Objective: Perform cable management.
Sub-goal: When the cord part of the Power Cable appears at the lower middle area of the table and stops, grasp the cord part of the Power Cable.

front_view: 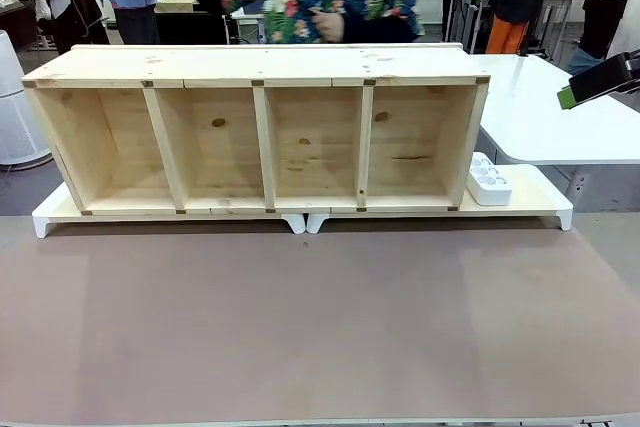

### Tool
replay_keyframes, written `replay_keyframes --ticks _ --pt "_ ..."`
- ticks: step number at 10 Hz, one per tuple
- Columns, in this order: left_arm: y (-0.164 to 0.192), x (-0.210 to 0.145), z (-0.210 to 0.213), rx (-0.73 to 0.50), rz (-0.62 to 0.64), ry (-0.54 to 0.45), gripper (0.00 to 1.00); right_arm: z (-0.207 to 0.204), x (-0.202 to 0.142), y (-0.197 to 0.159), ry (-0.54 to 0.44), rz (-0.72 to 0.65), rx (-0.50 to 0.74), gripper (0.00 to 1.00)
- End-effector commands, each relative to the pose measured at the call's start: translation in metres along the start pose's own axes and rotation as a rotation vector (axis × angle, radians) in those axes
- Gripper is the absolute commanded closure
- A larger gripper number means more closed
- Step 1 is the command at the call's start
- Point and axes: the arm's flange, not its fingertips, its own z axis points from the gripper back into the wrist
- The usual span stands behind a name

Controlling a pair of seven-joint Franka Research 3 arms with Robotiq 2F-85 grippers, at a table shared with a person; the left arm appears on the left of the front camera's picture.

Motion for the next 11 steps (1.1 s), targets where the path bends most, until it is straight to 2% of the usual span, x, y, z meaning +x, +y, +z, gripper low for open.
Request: replay_keyframes --ticks 1,11 --pt "0.0002 0.0031 -0.0030 0.010 0.016 -0.008 0.00 -0.0004 0.0014 -0.0001 -0.008 0.003 -0.009 0.00" --pt "0.0002 0.0031 -0.0030 0.010 0.016 -0.008 0.00 -0.0004 0.0014 -0.0001 -0.008 0.003 -0.009 0.00"
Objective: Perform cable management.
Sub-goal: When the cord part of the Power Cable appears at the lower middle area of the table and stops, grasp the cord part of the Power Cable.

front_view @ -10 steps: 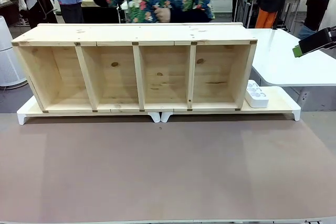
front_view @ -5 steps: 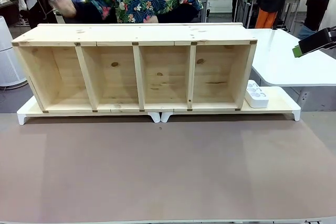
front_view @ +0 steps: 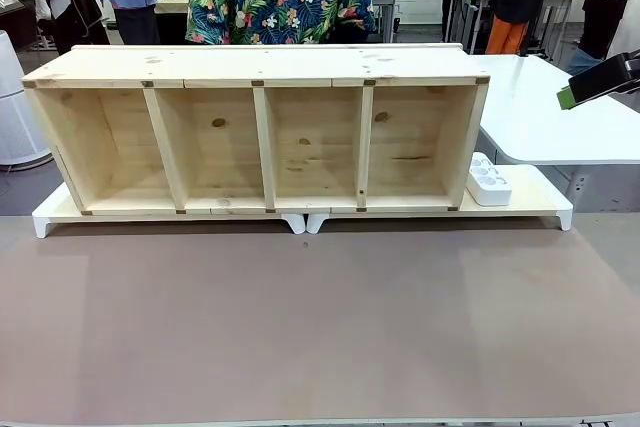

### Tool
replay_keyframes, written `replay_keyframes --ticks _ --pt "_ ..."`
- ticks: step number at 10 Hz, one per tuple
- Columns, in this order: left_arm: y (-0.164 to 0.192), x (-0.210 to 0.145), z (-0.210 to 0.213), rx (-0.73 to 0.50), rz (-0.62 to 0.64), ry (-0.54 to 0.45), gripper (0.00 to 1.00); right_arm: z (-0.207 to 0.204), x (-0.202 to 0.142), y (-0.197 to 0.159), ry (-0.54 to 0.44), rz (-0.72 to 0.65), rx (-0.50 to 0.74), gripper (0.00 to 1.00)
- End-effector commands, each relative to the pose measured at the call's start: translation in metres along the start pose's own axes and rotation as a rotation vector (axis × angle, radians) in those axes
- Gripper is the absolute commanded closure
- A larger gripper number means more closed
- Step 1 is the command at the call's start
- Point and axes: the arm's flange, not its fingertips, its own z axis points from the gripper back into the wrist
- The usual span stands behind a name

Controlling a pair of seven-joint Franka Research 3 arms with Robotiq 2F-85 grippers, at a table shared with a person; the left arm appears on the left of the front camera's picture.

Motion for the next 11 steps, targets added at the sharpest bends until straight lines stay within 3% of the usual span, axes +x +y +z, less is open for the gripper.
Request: replay_keyframes --ticks 1,11 --pt "0.0002 0.0031 -0.0030 0.010 0.016 -0.008 0.00 -0.0004 0.0014 -0.0001 -0.008 0.003 -0.009 0.00" --pt "0.0002 0.0031 -0.0030 0.010 0.016 -0.008 0.00 -0.0004 0.0014 -0.0001 -0.008 0.003 -0.009 0.00"
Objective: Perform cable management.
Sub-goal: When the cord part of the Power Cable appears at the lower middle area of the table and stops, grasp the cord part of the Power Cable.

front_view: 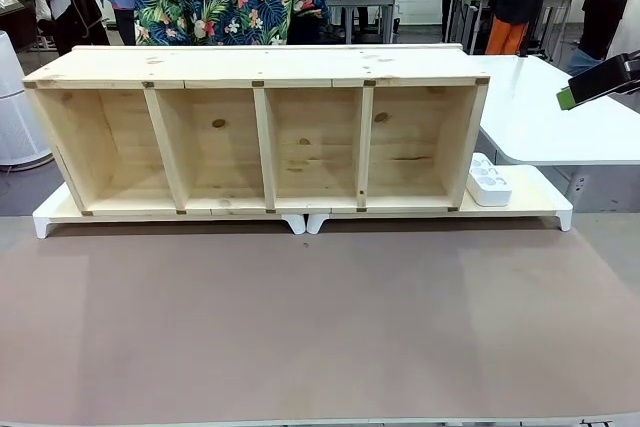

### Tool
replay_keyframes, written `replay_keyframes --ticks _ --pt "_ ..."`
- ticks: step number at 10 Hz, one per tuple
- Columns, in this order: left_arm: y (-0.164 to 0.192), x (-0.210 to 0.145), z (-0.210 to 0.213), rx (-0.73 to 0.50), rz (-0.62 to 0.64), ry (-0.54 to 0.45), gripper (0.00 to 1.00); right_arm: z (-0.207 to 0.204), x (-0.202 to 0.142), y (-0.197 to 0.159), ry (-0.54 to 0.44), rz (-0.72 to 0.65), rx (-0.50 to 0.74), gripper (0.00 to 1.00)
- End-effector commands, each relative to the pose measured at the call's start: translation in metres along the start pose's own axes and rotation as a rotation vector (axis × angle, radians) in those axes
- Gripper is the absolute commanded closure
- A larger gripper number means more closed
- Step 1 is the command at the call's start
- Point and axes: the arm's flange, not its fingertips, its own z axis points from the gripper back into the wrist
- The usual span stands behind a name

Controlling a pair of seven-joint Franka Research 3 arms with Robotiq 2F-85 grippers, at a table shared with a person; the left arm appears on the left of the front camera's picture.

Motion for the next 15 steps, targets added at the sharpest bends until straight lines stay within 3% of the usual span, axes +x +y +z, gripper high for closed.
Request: replay_keyframes --ticks 1,15 --pt "0.0001 0.0031 -0.0030 0.010 0.016 -0.008 0.00 -0.0004 0.0014 -0.0001 -0.008 0.003 -0.009 0.00" --pt "0.0001 0.0031 -0.0030 0.010 0.016 -0.008 0.00 -0.0004 0.0014 -0.0001 -0.008 0.003 -0.009 0.00"
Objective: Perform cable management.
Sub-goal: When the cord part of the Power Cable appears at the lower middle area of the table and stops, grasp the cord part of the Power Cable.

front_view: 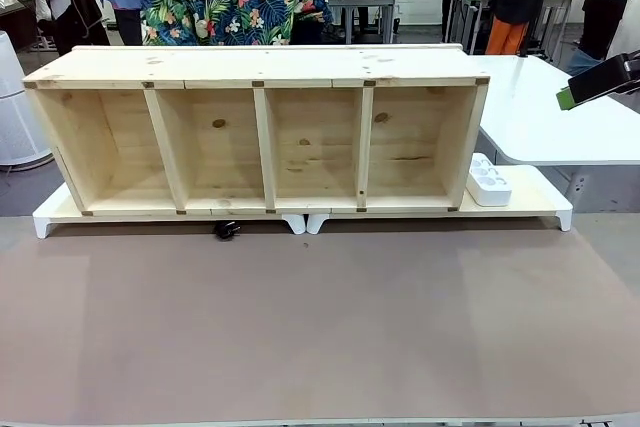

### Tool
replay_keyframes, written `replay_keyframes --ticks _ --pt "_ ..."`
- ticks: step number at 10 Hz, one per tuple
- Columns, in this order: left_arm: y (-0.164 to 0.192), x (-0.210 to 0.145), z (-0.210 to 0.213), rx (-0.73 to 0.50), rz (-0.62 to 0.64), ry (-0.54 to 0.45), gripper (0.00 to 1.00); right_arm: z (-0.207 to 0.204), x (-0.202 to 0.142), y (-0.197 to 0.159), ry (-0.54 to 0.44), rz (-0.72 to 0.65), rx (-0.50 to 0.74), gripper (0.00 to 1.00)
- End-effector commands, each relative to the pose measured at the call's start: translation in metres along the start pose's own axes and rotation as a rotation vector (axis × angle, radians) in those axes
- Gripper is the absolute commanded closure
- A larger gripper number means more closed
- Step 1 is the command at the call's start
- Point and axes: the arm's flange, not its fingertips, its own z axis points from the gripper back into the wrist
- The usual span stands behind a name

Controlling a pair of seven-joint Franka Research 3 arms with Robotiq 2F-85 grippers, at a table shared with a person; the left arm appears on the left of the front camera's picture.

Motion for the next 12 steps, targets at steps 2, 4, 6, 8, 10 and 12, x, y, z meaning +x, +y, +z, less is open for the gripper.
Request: replay_keyframes --ticks 2,4,6,8,10,12 --pt "0.0001 0.0030 -0.0030 0.010 0.016 -0.008 0.00 -0.0004 0.0014 -0.0001 -0.008 0.003 -0.009 0.00" --pt "0.0001 0.0030 -0.0030 0.010 0.016 -0.008 0.00 -0.0004 0.0014 -0.0001 -0.008 0.003 -0.009 0.00" --pt "0.0001 0.0030 -0.0030 0.010 0.016 -0.008 0.00 -0.0004 0.0014 -0.0001 -0.008 0.003 -0.009 0.00" --pt "0.0001 0.0030 -0.0030 0.010 0.016 -0.008 0.00 -0.0004 0.0014 -0.0001 -0.008 0.003 -0.009 0.00" --pt "0.0001 0.0030 -0.0030 0.010 0.016 -0.008 0.00 -0.0004 0.0014 -0.0001 -0.008 0.003 -0.009 0.00" --pt "0.0001 0.0030 -0.0030 0.010 0.016 -0.008 0.00 -0.0004 0.0014 -0.0001 -0.008 0.003 -0.009 0.00"
